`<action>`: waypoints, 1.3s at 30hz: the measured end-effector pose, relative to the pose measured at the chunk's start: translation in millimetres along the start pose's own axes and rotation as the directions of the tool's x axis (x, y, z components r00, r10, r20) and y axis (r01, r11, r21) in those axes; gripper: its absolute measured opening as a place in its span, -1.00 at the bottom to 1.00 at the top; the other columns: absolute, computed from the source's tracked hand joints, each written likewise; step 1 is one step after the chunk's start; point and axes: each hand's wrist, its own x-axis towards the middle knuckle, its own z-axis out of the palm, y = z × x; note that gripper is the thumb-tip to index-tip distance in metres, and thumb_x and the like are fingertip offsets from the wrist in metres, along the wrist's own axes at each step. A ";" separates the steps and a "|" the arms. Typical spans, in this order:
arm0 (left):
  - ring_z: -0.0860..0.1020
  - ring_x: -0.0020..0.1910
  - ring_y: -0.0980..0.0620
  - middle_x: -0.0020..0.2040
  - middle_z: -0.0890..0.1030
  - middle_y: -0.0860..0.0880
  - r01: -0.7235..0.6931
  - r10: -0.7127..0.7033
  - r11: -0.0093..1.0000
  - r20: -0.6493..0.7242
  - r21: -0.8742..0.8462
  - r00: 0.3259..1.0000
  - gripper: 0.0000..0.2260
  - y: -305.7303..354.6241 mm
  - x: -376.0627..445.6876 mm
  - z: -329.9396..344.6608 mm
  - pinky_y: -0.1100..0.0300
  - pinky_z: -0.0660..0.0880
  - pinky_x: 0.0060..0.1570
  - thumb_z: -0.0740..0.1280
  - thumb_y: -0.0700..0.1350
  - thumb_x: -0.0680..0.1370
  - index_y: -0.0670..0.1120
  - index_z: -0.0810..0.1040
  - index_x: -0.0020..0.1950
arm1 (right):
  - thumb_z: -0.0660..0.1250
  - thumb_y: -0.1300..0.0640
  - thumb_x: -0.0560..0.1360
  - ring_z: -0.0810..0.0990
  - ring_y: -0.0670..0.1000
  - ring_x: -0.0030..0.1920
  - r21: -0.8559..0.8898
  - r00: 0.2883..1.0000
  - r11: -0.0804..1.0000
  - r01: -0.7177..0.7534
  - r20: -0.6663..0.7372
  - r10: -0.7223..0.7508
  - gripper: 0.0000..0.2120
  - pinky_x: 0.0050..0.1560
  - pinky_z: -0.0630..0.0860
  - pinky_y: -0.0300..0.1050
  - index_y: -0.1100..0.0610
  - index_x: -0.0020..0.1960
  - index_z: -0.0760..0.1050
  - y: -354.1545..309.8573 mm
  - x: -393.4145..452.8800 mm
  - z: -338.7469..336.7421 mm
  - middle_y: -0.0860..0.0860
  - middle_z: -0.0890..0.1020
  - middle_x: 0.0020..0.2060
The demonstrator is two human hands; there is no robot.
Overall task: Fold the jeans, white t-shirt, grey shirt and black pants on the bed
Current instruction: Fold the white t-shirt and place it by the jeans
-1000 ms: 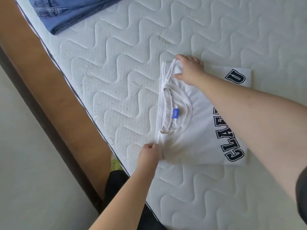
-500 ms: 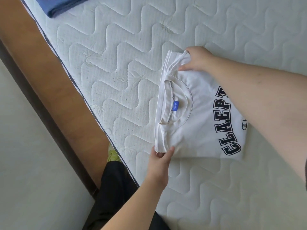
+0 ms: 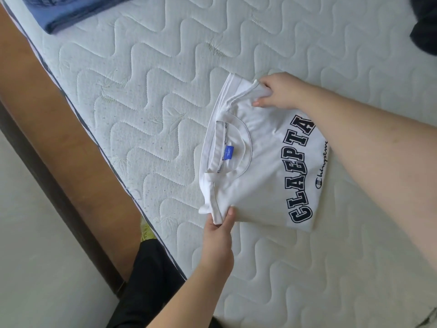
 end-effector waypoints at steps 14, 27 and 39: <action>0.62 0.15 0.05 0.11 0.67 0.07 -0.588 0.473 0.645 0.349 0.488 0.809 -0.83 182.3 -86.5 -46.5 0.09 0.55 0.09 0.35 0.13 0.56 0.24 0.60 0.14 | 0.53 0.06 0.43 0.65 -0.25 -0.08 0.765 0.863 0.644 0.005 -0.328 0.384 -0.86 -0.06 0.55 -0.30 -0.05 -0.03 0.64 -48.6 -241.6 -4.8 -0.21 0.70 -0.11; 0.69 -0.01 0.00 -0.02 0.73 -0.02 -0.537 0.431 0.575 0.330 0.617 0.840 -0.83 289.1 -227.8 -86.5 0.30 0.59 -0.13 0.44 0.10 0.48 0.06 0.70 -0.02 | 0.39 -0.03 0.52 0.62 -0.32 -0.18 0.856 0.868 0.517 0.018 -0.271 0.417 -0.89 -0.20 0.46 -0.44 -0.08 -0.15 0.64 -181.8 -406.4 -5.7 -0.26 0.70 -0.19; 0.67 0.06 -0.07 0.05 0.71 -0.08 -0.575 0.504 0.596 0.297 0.561 0.811 -0.76 341.5 -310.1 -128.6 0.01 0.57 0.07 0.43 0.13 0.48 0.03 0.69 0.05 | 0.40 -0.15 0.44 0.66 -0.24 -0.11 0.877 0.861 0.445 0.182 -0.360 0.358 -0.83 -0.19 0.48 -0.44 -0.09 -0.13 0.67 -254.2 -411.5 -35.4 -0.21 0.71 -0.17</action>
